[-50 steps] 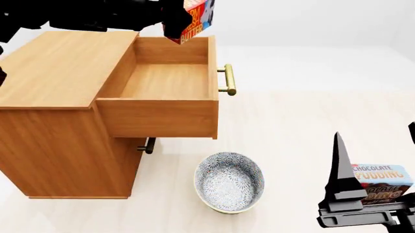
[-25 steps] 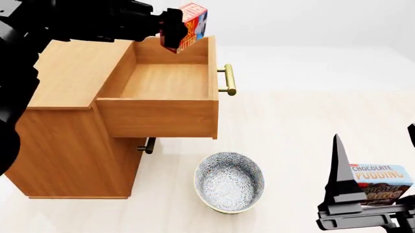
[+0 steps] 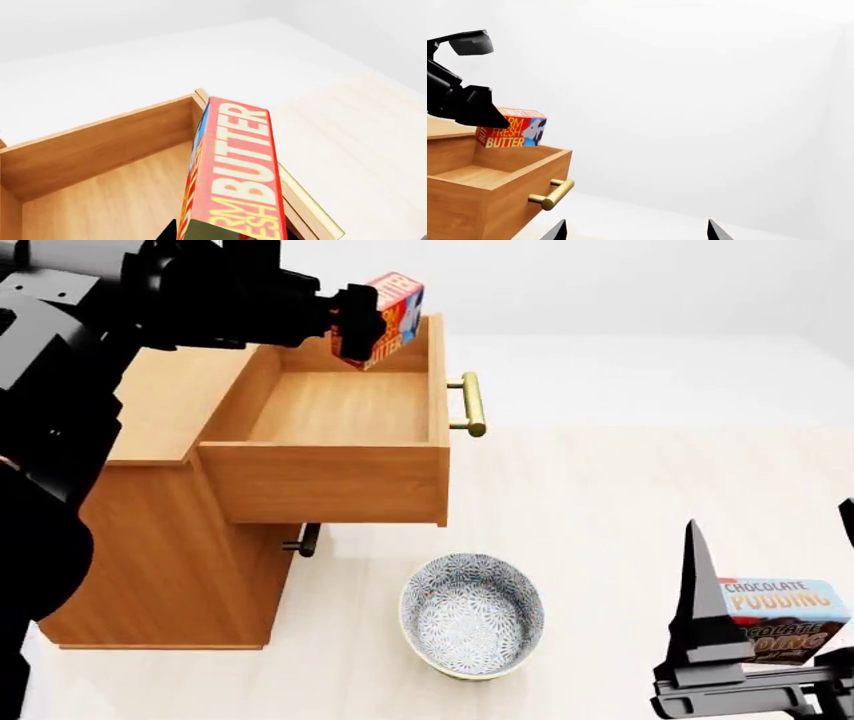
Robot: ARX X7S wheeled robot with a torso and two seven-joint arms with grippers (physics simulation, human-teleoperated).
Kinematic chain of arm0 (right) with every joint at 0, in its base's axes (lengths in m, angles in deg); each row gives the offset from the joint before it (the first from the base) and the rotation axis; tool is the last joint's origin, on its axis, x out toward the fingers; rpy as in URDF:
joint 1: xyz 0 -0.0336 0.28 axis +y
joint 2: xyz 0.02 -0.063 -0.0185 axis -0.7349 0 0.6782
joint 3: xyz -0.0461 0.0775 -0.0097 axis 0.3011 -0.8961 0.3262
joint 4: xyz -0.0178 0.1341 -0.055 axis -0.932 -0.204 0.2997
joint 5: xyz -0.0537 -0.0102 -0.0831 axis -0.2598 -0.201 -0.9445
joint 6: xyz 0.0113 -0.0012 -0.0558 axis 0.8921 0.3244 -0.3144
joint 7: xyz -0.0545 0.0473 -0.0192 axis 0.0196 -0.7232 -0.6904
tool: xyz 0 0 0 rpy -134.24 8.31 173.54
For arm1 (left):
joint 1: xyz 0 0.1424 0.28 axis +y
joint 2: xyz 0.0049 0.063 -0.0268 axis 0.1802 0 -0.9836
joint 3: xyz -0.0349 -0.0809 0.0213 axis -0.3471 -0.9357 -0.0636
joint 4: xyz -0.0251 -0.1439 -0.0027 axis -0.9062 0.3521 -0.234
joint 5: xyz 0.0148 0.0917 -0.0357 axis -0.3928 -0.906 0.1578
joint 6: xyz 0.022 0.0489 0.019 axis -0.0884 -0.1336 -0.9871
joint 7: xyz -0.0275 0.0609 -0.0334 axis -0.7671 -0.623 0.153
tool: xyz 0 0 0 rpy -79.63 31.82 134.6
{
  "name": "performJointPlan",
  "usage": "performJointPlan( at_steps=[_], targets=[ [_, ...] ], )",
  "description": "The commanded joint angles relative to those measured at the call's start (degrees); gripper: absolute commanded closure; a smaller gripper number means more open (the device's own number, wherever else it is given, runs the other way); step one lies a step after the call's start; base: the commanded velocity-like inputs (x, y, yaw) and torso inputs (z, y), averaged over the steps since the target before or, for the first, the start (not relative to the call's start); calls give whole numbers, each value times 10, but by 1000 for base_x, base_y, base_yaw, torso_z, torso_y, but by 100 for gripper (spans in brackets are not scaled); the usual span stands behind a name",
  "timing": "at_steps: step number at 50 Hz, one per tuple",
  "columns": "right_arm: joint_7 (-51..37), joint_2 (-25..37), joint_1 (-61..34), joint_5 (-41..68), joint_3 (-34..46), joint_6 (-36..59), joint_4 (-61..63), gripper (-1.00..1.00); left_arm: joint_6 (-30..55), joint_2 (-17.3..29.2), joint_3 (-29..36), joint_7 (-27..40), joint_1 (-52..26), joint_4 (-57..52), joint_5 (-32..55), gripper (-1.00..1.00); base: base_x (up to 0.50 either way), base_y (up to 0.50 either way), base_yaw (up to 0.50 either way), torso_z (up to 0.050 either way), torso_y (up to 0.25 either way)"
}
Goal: Put the butter at the back in the top drawer of the cabinet and close it.
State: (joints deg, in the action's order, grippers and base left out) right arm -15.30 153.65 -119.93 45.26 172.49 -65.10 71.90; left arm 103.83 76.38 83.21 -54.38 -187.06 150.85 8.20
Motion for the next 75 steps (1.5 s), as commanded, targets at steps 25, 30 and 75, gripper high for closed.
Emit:
performJointPlan(
  at_steps=[25,30,75],
  targets=[
    [-7,0,7,-10,1,-4,0,-100,6,-9,-125,0,35,10,-70,100,0,0,0,1,1],
    [-7,0,8,-12,1,-4,0,-100,10,-8,-155,0,42,10,-97,100,0,0,0,0,0],
    [-17,0,16,-22,2,-10,0,-100,74,-40,-658,-72,94,10,-637,100,0,0,0,0,1]
  ],
)
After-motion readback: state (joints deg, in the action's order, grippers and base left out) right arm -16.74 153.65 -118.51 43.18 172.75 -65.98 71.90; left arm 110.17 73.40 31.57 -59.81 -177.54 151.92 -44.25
